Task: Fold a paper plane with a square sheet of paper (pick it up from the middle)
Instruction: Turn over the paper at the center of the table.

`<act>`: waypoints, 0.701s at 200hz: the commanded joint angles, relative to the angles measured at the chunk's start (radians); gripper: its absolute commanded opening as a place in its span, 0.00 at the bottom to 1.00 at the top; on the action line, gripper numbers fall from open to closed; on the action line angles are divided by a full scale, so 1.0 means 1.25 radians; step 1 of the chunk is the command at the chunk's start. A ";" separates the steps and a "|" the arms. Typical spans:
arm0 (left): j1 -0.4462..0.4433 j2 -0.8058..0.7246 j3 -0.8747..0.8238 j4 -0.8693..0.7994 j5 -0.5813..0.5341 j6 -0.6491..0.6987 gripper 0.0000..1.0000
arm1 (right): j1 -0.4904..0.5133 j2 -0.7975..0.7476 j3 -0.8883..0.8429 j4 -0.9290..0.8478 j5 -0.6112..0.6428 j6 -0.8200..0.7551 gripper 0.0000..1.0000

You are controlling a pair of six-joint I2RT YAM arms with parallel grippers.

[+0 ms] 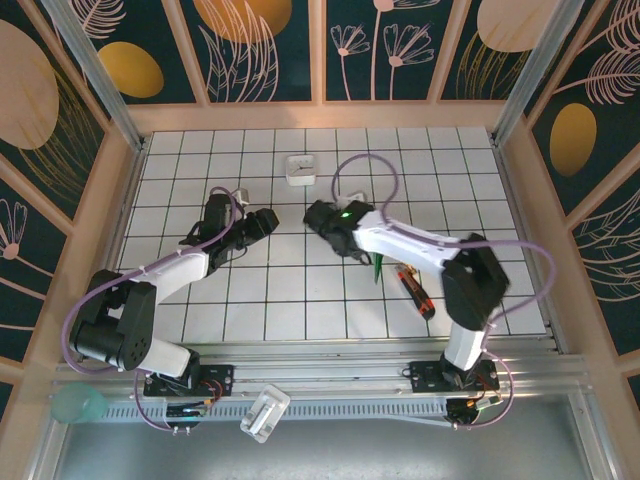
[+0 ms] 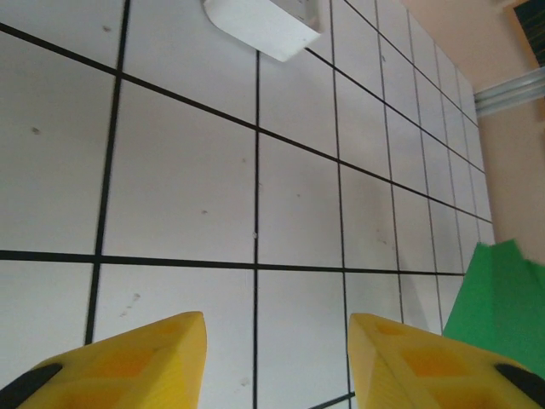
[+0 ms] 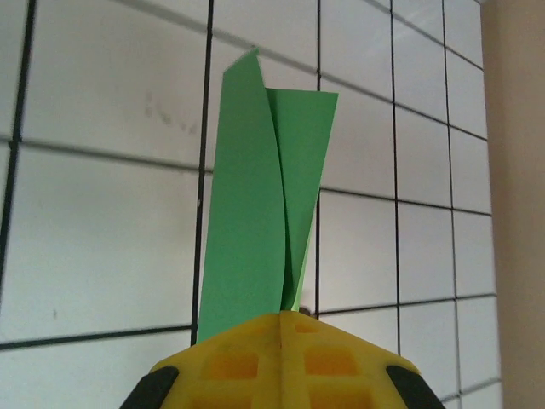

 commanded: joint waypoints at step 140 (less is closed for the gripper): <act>0.018 -0.029 -0.111 0.088 0.062 -0.085 0.51 | 0.027 -0.081 -0.118 0.537 -0.535 -0.028 0.34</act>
